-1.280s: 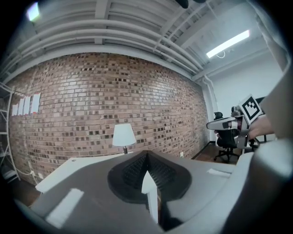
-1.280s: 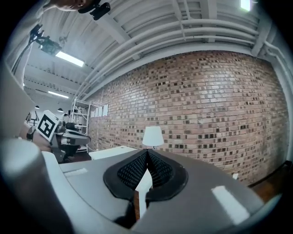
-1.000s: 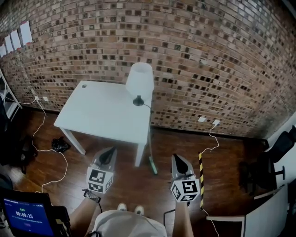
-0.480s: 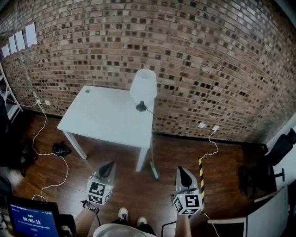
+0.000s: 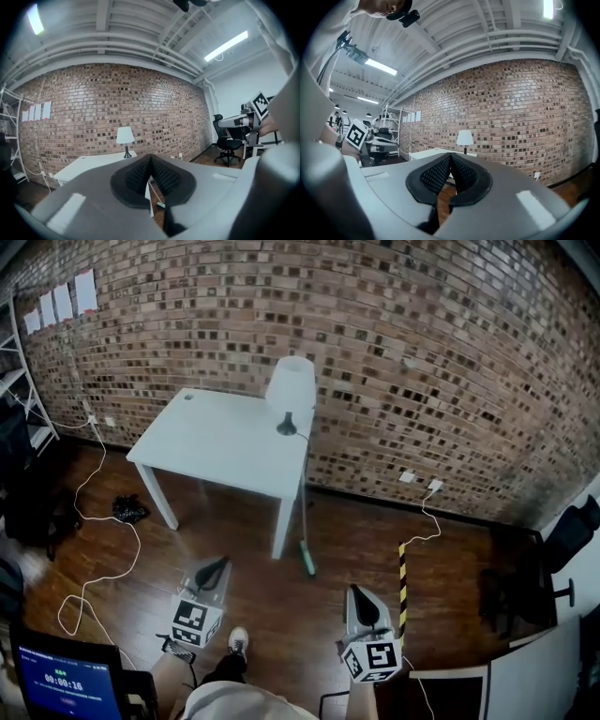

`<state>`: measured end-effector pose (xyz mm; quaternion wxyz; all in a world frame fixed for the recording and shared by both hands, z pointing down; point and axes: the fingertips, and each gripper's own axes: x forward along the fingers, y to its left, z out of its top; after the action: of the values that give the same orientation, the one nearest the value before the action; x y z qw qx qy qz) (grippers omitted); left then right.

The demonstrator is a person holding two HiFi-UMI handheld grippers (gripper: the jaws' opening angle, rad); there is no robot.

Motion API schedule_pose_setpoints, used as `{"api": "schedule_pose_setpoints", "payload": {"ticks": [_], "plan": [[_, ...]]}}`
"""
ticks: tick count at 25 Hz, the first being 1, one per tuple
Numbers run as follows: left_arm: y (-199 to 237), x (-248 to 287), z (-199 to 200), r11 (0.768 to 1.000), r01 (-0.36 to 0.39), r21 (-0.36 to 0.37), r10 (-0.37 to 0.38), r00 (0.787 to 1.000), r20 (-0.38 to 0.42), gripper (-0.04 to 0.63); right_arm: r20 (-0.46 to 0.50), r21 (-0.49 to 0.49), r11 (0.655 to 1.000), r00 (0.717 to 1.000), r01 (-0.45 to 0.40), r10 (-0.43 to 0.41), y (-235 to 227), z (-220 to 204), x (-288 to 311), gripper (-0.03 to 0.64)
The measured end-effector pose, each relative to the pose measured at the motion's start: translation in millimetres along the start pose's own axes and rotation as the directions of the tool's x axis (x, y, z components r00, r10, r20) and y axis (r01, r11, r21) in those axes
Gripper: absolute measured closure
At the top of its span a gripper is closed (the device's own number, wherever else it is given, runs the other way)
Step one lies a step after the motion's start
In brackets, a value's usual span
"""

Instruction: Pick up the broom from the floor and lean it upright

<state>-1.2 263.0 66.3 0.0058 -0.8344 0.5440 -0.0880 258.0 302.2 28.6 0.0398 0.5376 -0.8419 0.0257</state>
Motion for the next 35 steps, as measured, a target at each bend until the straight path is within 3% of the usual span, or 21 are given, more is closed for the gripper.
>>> {"api": "schedule_pose_setpoints", "payload": {"ticks": [6,12,19,24,29,35], "plan": [[-89,-77,0,0.998,-0.061,-0.006,0.061,0.998,0.006,0.595,0.096,0.025,0.994,0.990,-0.102,0.099,9,4,-96,0.604],[-135,-133,14,1.000,-0.019,-0.016,0.020,0.998,0.058,0.595,0.112,-0.016,0.990,0.984,-0.140,0.141,22,11,-150,0.604],[-123,-154,17,0.999,-0.007,-0.048,0.010,0.998,0.061,0.595,0.097,0.064,0.980,0.978,-0.191,0.184,47,20,-155,0.606],[-110,-151,-3,0.999,-0.027,-0.031,0.027,1.000,0.006,0.595,0.097,0.064,0.990,0.988,-0.125,0.119,46,15,-147,0.604],[-92,-148,10,0.999,-0.031,-0.027,0.032,0.999,0.025,0.595,0.160,0.148,0.984,0.984,-0.096,0.072,50,27,-140,0.604],[-86,-149,4,0.999,-0.032,-0.029,0.033,0.999,0.029,0.595,0.137,0.100,0.994,0.990,-0.052,0.038,59,16,-132,0.606]]}}
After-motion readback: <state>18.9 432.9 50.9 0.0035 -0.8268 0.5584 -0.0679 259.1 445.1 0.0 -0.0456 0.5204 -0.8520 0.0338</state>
